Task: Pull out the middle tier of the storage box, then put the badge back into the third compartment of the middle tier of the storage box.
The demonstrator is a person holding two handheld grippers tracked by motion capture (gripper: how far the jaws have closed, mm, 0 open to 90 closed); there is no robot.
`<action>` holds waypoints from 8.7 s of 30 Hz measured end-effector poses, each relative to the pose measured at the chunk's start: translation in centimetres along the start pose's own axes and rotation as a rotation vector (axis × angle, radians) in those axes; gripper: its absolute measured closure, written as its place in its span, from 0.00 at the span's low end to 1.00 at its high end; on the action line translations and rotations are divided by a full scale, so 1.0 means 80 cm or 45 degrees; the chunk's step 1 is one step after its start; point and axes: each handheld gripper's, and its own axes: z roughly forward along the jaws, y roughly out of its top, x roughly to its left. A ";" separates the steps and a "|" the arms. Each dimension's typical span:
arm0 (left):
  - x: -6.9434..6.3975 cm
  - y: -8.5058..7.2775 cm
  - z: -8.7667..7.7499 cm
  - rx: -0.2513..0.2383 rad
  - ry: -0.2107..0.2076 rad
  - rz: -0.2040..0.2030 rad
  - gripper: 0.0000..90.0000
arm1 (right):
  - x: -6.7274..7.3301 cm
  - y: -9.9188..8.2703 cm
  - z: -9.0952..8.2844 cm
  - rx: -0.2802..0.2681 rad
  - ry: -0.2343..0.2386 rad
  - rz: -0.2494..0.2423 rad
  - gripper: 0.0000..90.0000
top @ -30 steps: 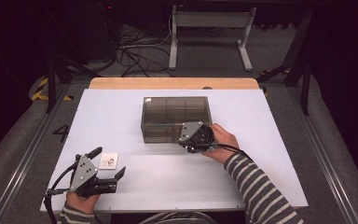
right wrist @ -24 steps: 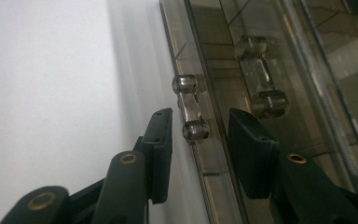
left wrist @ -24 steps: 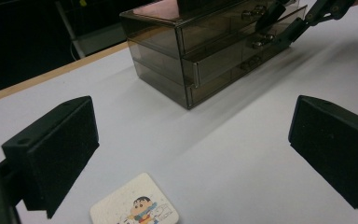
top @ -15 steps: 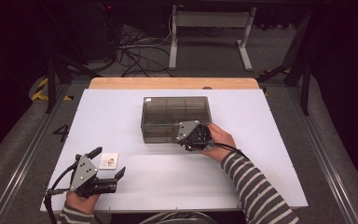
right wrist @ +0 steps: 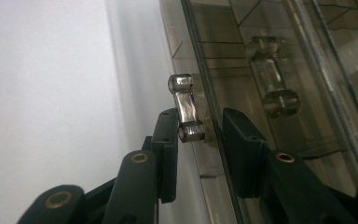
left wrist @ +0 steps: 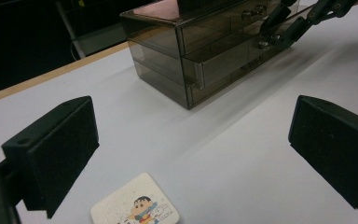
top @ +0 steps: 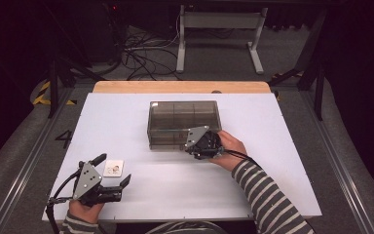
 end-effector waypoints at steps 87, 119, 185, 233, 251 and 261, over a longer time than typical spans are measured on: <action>0.008 0.007 0.006 -0.011 -0.018 -0.013 0.00 | 0.008 -0.030 -0.082 -0.377 0.047 0.263 0.37; 0.036 0.020 0.000 -0.003 -0.160 -0.084 0.01 | 0.031 -0.173 -0.129 -0.679 -0.139 0.681 0.00; 0.105 0.050 0.052 0.594 -0.445 0.300 0.11 | 0.049 -0.235 -0.102 -0.576 -0.117 0.852 0.01; 0.109 0.019 0.098 0.980 -0.612 0.476 0.22 | 0.051 -0.232 -0.099 -0.564 -0.094 0.824 0.01; 0.115 0.012 0.107 1.026 -0.689 0.444 0.31 | 0.051 -0.231 -0.098 -0.560 -0.086 0.822 0.02; 0.115 0.015 0.109 1.047 -0.689 0.473 0.37 | 0.051 -0.231 -0.098 -0.558 -0.078 0.814 0.02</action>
